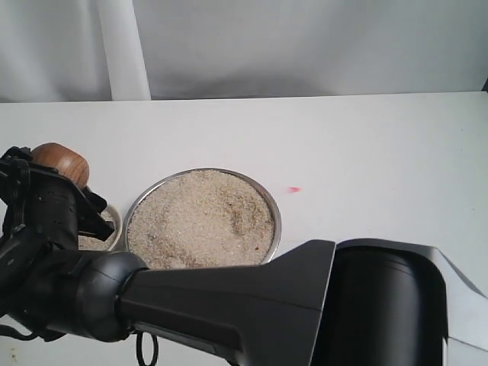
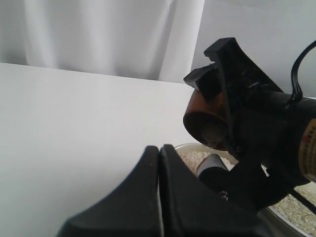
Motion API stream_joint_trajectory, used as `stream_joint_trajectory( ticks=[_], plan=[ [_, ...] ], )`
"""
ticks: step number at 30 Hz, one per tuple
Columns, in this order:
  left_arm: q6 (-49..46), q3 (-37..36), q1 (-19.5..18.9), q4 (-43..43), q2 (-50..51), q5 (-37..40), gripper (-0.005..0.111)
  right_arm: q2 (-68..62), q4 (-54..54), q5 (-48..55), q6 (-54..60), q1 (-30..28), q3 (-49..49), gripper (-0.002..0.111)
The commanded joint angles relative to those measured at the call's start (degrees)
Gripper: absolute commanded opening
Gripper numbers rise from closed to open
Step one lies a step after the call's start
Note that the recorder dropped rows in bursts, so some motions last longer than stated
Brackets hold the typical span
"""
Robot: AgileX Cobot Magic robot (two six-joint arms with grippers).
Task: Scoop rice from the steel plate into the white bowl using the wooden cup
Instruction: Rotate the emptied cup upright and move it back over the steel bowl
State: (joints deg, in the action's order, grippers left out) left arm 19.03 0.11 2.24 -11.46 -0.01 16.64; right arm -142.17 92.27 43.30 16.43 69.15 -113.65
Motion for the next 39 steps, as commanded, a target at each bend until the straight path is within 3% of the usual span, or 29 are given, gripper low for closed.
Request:
stream_joint_trajectory(
  ticks=[1,16,25,34,39],
  plan=[
    [0.25,-0.11,0.09,0.05,0.01,-0.32,0.0,-0.07,1.16,1.4,0.06,0.14,-0.43,0.0],
    [0.25,-0.11,0.09,0.05,0.01,-0.32,0.0,-0.07,-0.96,1.75,-1.37,0.14,-0.43,0.0],
    [0.25,-0.11,0.09,0.05,0.01,-0.32,0.0,1.89,-4.22,1.24,-17.81,-0.07,-0.43,0.0],
    [0.25,-0.11,0.09,0.05,0.01,-0.32,0.0,10.87,-32.59,-5.34,-19.8,-6.27,-0.43,0.0],
    [0.25,-0.11,0.09,0.05,0.01,-0.32,0.0,16.34,-51.59,0.47,-2.32,-10.86,-0.43,0.0]
  ],
)
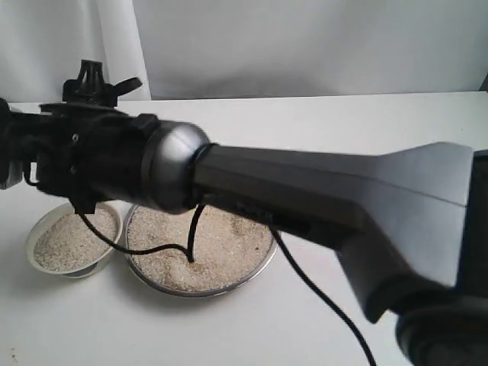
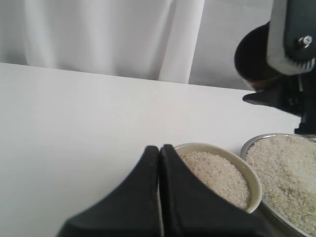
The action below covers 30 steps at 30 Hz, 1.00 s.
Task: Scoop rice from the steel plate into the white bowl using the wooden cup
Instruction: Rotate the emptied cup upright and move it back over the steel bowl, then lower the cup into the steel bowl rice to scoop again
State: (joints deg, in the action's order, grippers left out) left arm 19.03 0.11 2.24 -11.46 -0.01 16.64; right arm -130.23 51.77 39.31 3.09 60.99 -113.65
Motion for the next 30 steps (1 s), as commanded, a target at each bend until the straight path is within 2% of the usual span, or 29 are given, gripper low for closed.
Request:
stream_joint_trajectory(
  ticks=[1,4,12,20,30],
  plan=[
    [0.25,-0.11,0.09,0.05,0.01,-0.32,0.0,5.16,-12.96,6.14,13.47,-3.35,-0.43,0.0],
    [0.25,-0.11,0.09,0.05,0.01,-0.32,0.0,8.78,-15.34,15.21,21.66,-6.69,-0.43,0.0],
    [0.25,-0.11,0.09,0.05,0.01,-0.32,0.0,11.43,-16.85,27.84,31.78,-12.17,-0.43,0.0],
    [0.25,-0.11,0.09,0.05,0.01,-0.32,0.0,9.81,-21.58,30.66,37.99,-13.5,-0.43,0.0],
    [0.25,-0.11,0.09,0.05,0.01,-0.32,0.0,1.58,-16.66,28.74,38.08,-13.5,-0.3,0.0]
  ],
)
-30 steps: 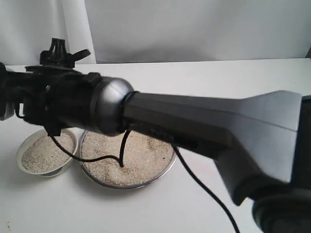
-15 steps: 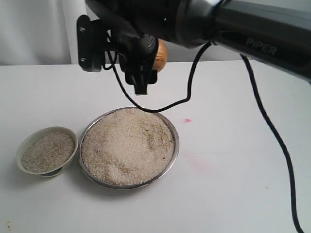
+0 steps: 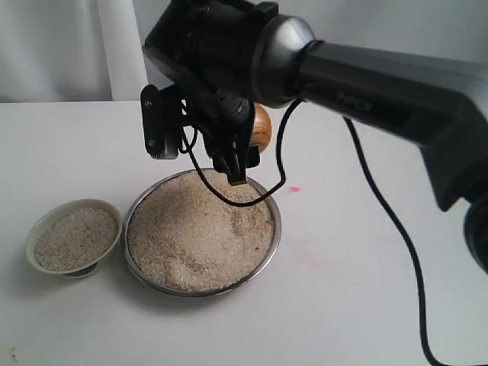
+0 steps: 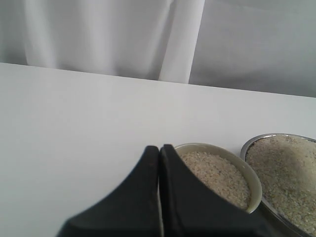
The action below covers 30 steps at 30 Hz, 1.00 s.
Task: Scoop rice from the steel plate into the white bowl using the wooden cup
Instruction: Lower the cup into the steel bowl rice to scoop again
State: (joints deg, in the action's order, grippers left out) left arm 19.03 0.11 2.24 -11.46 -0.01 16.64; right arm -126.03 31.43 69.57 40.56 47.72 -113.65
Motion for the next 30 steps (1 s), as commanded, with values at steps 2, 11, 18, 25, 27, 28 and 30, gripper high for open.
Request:
stream_joint_trajectory(
  ticks=[2,11,18,25,27,28,30],
  plan=[
    [0.25,-0.11,0.09,0.05,0.01,-0.32,0.0,-4.82,6.73,-2.34,0.75,-0.23,-0.3,0.0],
    [0.25,-0.11,0.09,0.05,0.01,-0.32,0.0,-10.25,10.04,-6.21,5.43,-0.23,-0.3,0.0],
    [0.25,-0.11,0.09,0.05,0.01,-0.32,0.0,-12.46,13.18,-8.87,7.45,-0.27,-0.3,0.0],
    [0.25,-0.11,0.09,0.05,0.01,-0.32,0.0,-15.65,18.09,-8.96,5.58,-0.27,-0.3,0.0],
    [0.25,-0.11,0.09,0.05,0.01,-0.32,0.0,-16.02,18.09,-8.96,5.58,-0.27,-0.07,0.0],
    [0.25,-0.11,0.09,0.05,0.01,-0.32,0.0,-16.13,18.09,-8.96,5.58,-0.16,-0.04,0.0],
    [0.25,-0.11,0.09,0.05,0.01,-0.32,0.0,-16.23,17.99,-8.96,5.58,0.17,0.21,0.0]
  ],
)
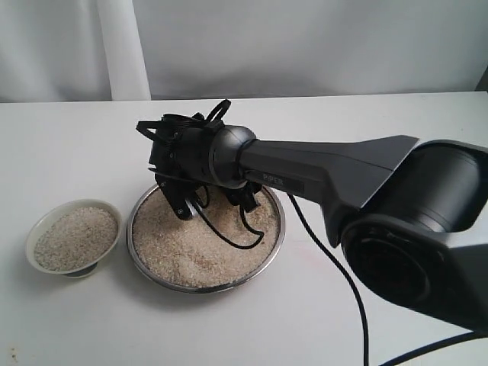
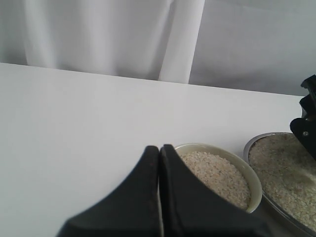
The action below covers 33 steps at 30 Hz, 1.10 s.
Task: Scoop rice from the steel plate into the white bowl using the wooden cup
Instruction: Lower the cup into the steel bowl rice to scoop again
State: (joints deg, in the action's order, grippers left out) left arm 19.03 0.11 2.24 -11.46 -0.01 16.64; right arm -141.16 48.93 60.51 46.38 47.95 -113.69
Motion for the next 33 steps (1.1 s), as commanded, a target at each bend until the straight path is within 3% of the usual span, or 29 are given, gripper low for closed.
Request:
stream_joint_trajectory(
  ticks=[1,19,33],
  plan=[
    [0.25,-0.11,0.09,0.05,0.01,-0.32,0.0,-1.1,0.82,-0.03,-0.24,0.14,0.56,0.0],
    [0.25,-0.11,0.09,0.05,0.01,-0.32,0.0,-3.1,-1.56,-0.97,-0.16,4.13,0.56,0.0],
    [0.25,-0.11,0.09,0.05,0.01,-0.32,0.0,-3.22,-11.74,-1.53,-0.2,4.83,0.56,0.0]
  ],
)
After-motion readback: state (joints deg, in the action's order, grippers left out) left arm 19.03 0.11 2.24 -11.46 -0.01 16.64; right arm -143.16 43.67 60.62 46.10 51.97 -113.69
